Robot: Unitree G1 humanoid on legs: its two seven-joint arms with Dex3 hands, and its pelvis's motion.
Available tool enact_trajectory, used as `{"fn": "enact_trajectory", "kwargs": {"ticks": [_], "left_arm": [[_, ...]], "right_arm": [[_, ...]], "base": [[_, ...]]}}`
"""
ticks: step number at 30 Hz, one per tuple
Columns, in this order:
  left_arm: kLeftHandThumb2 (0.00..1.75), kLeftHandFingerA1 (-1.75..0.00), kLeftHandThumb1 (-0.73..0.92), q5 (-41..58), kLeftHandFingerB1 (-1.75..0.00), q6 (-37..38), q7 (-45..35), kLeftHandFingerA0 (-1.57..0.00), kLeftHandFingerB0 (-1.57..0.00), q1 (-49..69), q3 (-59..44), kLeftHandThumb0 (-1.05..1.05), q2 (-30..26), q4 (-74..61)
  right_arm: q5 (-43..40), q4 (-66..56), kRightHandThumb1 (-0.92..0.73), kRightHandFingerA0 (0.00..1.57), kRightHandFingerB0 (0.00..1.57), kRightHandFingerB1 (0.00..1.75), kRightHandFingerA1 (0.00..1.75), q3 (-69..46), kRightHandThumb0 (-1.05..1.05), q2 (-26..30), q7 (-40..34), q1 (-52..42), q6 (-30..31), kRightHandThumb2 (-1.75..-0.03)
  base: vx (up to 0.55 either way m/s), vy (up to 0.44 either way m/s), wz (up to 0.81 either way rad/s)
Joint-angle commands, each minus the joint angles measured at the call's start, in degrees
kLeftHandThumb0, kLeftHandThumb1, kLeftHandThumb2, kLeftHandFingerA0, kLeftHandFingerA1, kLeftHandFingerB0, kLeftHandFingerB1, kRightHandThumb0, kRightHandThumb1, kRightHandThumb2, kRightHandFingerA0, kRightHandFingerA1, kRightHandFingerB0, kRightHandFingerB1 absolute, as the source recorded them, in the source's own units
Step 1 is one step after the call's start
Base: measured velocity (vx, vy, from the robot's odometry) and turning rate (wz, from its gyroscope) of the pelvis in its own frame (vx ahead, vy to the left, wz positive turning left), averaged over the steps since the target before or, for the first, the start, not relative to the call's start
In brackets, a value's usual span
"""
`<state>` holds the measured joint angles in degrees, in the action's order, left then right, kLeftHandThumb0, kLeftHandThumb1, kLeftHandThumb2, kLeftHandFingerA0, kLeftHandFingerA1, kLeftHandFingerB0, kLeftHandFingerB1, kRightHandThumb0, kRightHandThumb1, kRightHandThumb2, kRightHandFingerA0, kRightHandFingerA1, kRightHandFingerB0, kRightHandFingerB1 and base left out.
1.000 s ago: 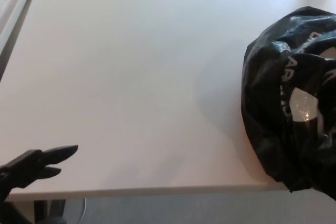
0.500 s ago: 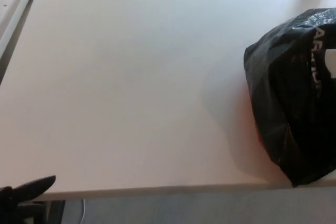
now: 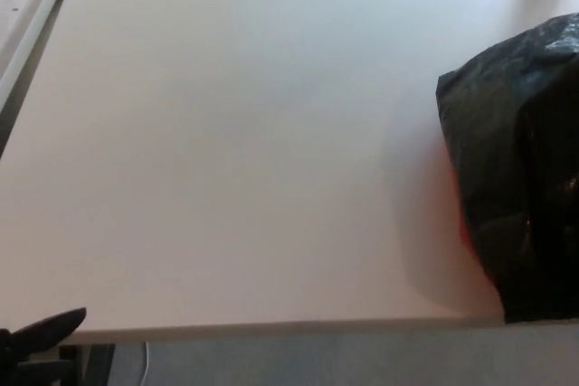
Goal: A plastic bag is kept infront of the robot in the middle of the desk and the robot uses both its hands to grab it from the top and lifts it up and then releases it.
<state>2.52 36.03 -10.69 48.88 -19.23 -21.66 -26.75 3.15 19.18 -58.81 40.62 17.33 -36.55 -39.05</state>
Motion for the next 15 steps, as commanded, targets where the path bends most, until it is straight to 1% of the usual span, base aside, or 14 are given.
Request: {"fn": "enact_trajectory", "kwargs": {"ticks": [1,2,3,5,6,7,8,9,10,11,12,13,14,15], "left_arm": [[0.63,-0.38,0.77,7.09,-0.3,13.38,-1.65,-0.24,-0.25,3.58,-1.35,-0.57,4.51,8.31],[0.63,-0.38,0.77,6.77,-0.3,13.63,-1.44,-0.24,-0.25,3.86,-1.48,-0.57,5.0,8.83],[0.63,-0.36,0.78,6.8,-0.3,14.13,-1.08,-0.26,-0.25,5.12,-2.56,-0.61,5.95,10.47],[0.63,-0.36,0.79,6.36,-0.29,15.33,-0.88,-0.26,-0.26,6.61,-3.11,-0.6,7.05,12.08],[0.64,-0.36,0.78,9.1,-0.3,14.71,-1.98,-0.26,-0.27,8.46,-2.66,-0.6,7.63,13.69],[0.64,-0.35,0.79,10.14,-0.3,14.65,-2.38,-0.26,-0.27,10.45,-2.22,-0.61,8.67,14.83],[0.64,-0.35,0.79,10.03,-0.3,15.06,-2.37,-0.26,-0.27,11.92,-1.91,-0.61,9.68,15.5],[0.64,-0.36,0.79,10.13,-0.31,15.37,-2.61,-0.25,-0.26,12.53,-1.63,-0.62,10.09,16.34],[0.64,-0.36,0.81,9.93,-0.3,15.92,-2.81,-0.26,-0.26,12.81,-1.06,-0.62,10.57,17.38],[0.64,-0.36,0.81,9.63,-0.3,16.54,-2.96,-0.26,-0.26,12.98,-0.47,-0.62,11.06,18.33],[0.65,-0.35,0.82,9.61,-0.29,17.03,-3.28,-0.26,-0.26,13.0,0.01,-0.6,11.34,19.08],[0.65,-0.34,0.82,9.27,-0.29,16.44,-3.3,-0.27,-0.27,12.58,0.46,-0.63,11.67,19.76],[0.65,-0.34,0.82,9.17,-0.29,16.28,-3.35,-0.27,-0.27,12.37,0.58,-0.63,11.8,20.09],[0.66,-0.35,0.84,8.81,-0.29,16.26,-3.58,-0.26,-0.25,12.02,1.12,-0.65,11.9,21.05]], "right_arm": [[-13.0,2.13,-0.63,0.18,0.12,0.39,0.42,6.27,-0.79,-19.67,1.66,-9.09,-24.04,-0.92],[-12.45,0.8,-0.63,0.18,0.12,0.39,0.42,8.37,-0.79,-21.28,2.25,-10.54,-23.43,-0.92],[-10.28,1.47,-0.63,0.18,0.06,0.37,0.44,13.09,-0.74,-22.89,2.87,-11.34,-26.01,-0.94],[-8.02,-1.18,-0.64,0.21,0.06,0.35,0.46,16.38,-0.78,-24.29,3.38,-13.67,-24.68,-0.97],[-5.32,-2.97,-0.76,0.32,0.13,0.26,0.33,20.9,-0.75,-25.24,4.26,-14.79,-23.76,-0.63],[-2.69,-5.11,-0.64,0.24,0.04,0.31,0.46,23.89,-0.81,-24.31,5.54,-15.59,-21.96,-0.99],[-0.91,-6.87,-0.64,0.24,0.04,0.31,0.46,25.39,-0.81,-22.57,6.49,-16.12,-20.25,-0.99],[0.76,-10.13,-0.8,0.3,0.09,0.22,0.32,27.36,-0.8,-21.23,7.73,-17.16,-17.65,-0.66],[1.3,-14.33,-0.77,0.27,0.06,0.2,0.33,30.28,-0.73,-19.9,9.39,-17.87,-14.82,-0.65],[1.27,-18.09,-0.77,0.27,0.06,0.2,0.33,33.11,-0.73,-18.7,10.83,-18.31,-12.44,-0.65],[2.41,-21.32,-0.64,0.18,0.02,0.22,0.46,35.71,-0.8,-18.9,10.9,-18.2,-9.72,-0.98],[4.14,-23.82,-0.66,0.15,0.03,0.23,0.44,37.66,-0.81,-19.59,10.51,-17.52,-7.33,-1.0],[4.65,-24.75,-0.66,0.15,0.03,0.23,0.44,38.38,-0.81,-19.57,10.07,-17.49,-6.4,-1.0],[5.01,-27.48,-0.68,0.13,0.04,0.21,0.43,41.8,-0.85,-20.7,10.21,-16.16,-2.83,-1.01]], "base": [[0.0,0.0,0.0],[0.0,0.0,0.0],[0.0,0.0,0.0],[0.0,0.0,0.0],[0.0,0.0,0.0],[0.0,0.0,0.0],[0.0,0.0,0.0],[0.0,0.0,0.0],[0.0,0.0,0.0],[0.0,0.0,0.0],[0.0,0.0,0.0],[0.0,0.0,0.0],[0.0,0.0,0.0],[0.0,0.0,0.0]]}}
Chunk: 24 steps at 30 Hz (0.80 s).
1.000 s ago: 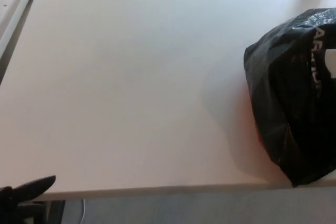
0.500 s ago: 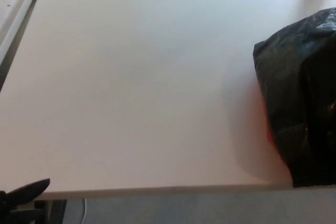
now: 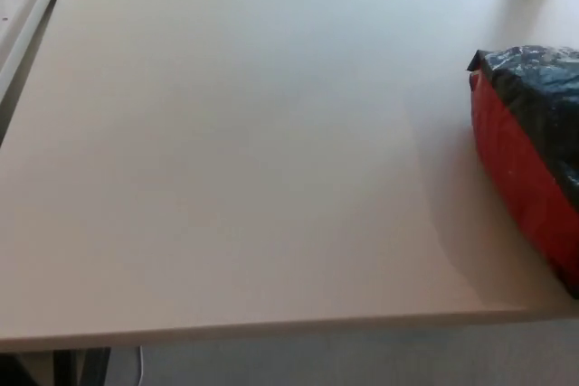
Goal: A plastic bag is kept infront of the robot in the middle of the desk and the robot uses both its hands to grab it from the top and lifts it up and then releases it.
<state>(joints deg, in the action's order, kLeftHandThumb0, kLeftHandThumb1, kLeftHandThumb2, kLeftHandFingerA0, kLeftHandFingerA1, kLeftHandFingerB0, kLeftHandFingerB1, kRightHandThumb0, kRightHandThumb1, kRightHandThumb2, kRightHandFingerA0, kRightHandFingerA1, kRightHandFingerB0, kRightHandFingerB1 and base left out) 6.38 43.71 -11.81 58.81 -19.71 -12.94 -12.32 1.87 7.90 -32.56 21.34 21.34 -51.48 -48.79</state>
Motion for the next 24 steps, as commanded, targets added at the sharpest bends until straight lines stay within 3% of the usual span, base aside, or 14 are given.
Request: {"fn": "enact_trajectory", "kwargs": {"ticks": [1,2,6,7,9,10,11,12,15,18,20,24], "left_arm": [[0.66,-0.36,0.85,4.88,-0.28,8.64,-2.89,-0.23,-0.22,1.83,2.08,-0.65,3.02,7.27],[0.65,-0.35,0.85,4.83,-0.27,8.36,-3.48,-0.22,-0.21,1.31,2.97,-0.65,2.86,7.76],[0.66,-0.35,0.89,4.58,-0.27,5.9,-2.77,-0.22,-0.21,-1.68,4.46,-0.6,3.61,7.31],[0.67,-0.34,0.9,4.65,-0.27,5.08,-2.83,-0.21,-0.2,-2.36,4.68,-0.61,3.41,7.43],[0.67,-0.35,0.91,4.47,-0.28,5.15,-3.01,-0.22,-0.2,-3.99,4.63,-0.62,3.08,9.1],[0.68,-0.35,0.91,3.69,-0.28,4.74,-2.84,-0.22,-0.2,-4.35,4.54,-0.62,2.97,8.85],[0.69,-0.36,0.92,3.22,-0.28,4.12,-2.55,-0.23,-0.2,-3.96,4.3,-0.62,3.05,8.14],[0.69,-0.37,0.92,3.07,-0.28,3.8,-2.61,-0.22,-0.19,-4.16,4.44,-0.62,3.12,8.29],[0.67,-0.38,0.92,3.12,-0.28,3.38,-2.79,-0.22,-0.2,-5.71,4.84,-0.61,3.13,9.13],[0.68,-0.37,0.92,2.36,-0.27,0.0,-3.53,-0.19,-0.17,-6.5,5.69,-0.63,1.96,8.44],[0.68,-0.37,0.92,2.06,-0.28,-1.13,-4.31,-0.18,-0.19,-6.67,6.4,-0.62,1.12,8.04],[0.68,-0.35,0.92,0.8,-0.27,-0.97,-3.6,-0.17,-0.18,-9.18,6.15,-0.57,0.81,8.65]], "right_arm": [[6.34,-17.72,-0.84,0.18,0.04,0.19,0.33,18.43,-0.83,-2.15,6.24,0.19,8.71,-0.66],[6.22,-18.16,-0.67,0.14,0.0,0.2,0.48,21.19,-0.84,-2.59,6.05,2.17,9.32,-1.05],[11.06,-16.86,-0.69,0.09,0.0,0.19,0.4,28.14,-0.84,-6.82,2.41,9.28,11.64,-1.07],[11.61,-16.11,-0.89,0.15,0.0,0.18,0.27,28.91,-0.84,-7.09,1.84,10.55,11.73,-0.68],[12.88,-17.38,-0.9,0.13,0.0,0.19,0.25,30.75,-0.87,-8.04,0.75,11.83,14.85,-0.68],[11.67,-17.72,-0.69,0.09,0.0,0.2,0.32,31.44,-0.84,-8.57,0.58,12.02,15.97,-1.08],[11.27,-16.93,-0.89,0.11,0.0,0.2,0.26,32.02,-0.86,-9.16,-0.04,12.9,15.64,-0.67],[9.9,-15.96,-0.73,0.16,0.0,0.19,0.24,32.28,-0.92,-9.54,-0.62,13.46,15.21,-1.1],[5.2,-13.18,-0.74,0.1,0.06,0.2,0.24,32.59,-0.9,-8.85,0.22,15.13,13.71,-1.11],[3.09,-11.17,-0.68,0.08,0.0,0.27,0.3,32.27,-0.82,-5.59,2.61,16.65,13.99,-1.1],[2.04,-11.38,-0.74,0.1,0.0,0.17,0.28,31.19,-0.94,-4.52,2.4,15.19,14.83,-1.13],[0.81,-10.32,-0.76,0.08,0.07,0.14,0.3,30.06,-0.92,-3.92,1.53,16.46,15.49,-1.14]], "base": [[0.0,0.0,0.0],[0.0,0.0,0.0],[0.0,0.0,0.0],[0.0,0.0,0.0],[0.0,0.0,0.0],[0.0,0.0,0.0],[0.0,0.0,0.0],[0.0,0.0,0.0],[0.0,0.0,0.0],[0.0,0.0,0.0],[0.0,0.0,0.0],[0.0,0.0,0.0]]}}
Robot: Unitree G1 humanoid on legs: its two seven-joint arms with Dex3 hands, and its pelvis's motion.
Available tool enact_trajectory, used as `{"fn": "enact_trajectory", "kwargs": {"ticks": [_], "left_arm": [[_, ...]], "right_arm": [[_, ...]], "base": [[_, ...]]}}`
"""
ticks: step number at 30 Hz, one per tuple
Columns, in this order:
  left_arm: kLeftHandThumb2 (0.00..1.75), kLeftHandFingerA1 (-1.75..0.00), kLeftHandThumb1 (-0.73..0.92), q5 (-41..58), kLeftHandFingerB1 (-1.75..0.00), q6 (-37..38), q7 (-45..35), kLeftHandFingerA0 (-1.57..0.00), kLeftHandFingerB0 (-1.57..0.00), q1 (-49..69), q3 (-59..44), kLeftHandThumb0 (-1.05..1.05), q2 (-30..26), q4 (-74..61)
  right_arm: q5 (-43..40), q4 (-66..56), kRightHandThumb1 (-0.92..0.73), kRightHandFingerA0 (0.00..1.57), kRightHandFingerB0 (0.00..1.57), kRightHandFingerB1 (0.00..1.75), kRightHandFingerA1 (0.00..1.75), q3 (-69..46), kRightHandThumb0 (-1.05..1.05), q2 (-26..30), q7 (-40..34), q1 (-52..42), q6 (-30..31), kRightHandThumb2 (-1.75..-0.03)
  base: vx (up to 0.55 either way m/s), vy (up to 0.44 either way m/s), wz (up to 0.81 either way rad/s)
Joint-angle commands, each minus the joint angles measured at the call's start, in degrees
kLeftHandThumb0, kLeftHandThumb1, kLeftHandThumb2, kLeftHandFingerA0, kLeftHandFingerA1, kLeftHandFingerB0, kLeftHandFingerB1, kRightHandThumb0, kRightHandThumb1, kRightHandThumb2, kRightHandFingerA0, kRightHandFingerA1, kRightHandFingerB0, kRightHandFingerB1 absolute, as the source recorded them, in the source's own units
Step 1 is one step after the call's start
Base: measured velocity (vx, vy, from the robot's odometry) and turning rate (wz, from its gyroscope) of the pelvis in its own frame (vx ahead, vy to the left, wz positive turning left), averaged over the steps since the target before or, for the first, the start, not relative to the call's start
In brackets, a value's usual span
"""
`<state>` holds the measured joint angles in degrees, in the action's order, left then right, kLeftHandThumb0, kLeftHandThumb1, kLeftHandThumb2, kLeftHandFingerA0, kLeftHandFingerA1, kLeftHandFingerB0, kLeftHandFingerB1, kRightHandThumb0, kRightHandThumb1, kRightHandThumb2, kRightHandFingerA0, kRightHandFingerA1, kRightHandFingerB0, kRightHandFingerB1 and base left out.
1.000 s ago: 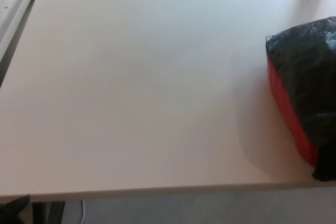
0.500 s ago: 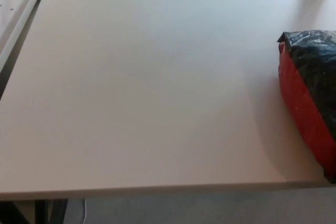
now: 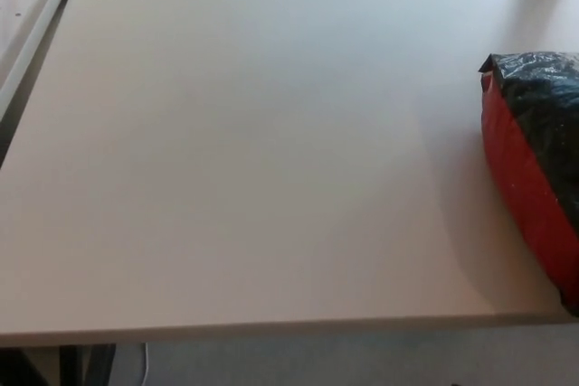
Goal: A plastic bag is kept infront of the robot in the middle of the desk and the robot uses both its hands to grab it from the top and lifts it up and then releases it.
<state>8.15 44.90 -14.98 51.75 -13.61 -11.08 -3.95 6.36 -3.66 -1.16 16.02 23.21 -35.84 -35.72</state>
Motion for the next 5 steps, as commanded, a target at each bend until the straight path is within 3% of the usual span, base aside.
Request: {"fn": "enact_trajectory", "kwargs": {"ticks": [1,5], "left_arm": [[0.68,-0.35,0.92,-1.61,-0.27,-2.22,-0.08,-0.17,-0.18,-3.24,-0.14,-0.57,-1.11,0.35],[0.68,-0.36,0.92,-2.27,-0.28,-0.23,-0.25,-0.18,-0.19,-4.62,-0.61,-0.57,-1.31,2.34]], "right_arm": [[-4.09,1.38,-0.76,0.08,0.07,0.14,0.3,-1.48,-0.92,1.42,-0.31,1.8,3.22,-1.14],[-5.5,2.13,-0.79,0.08,0.06,0.09,0.29,-1.45,-0.95,1.82,0.64,2.13,3.67,-1.14]], "base": [[0.0,0.0,0.0],[0.0,0.0,0.0]]}}
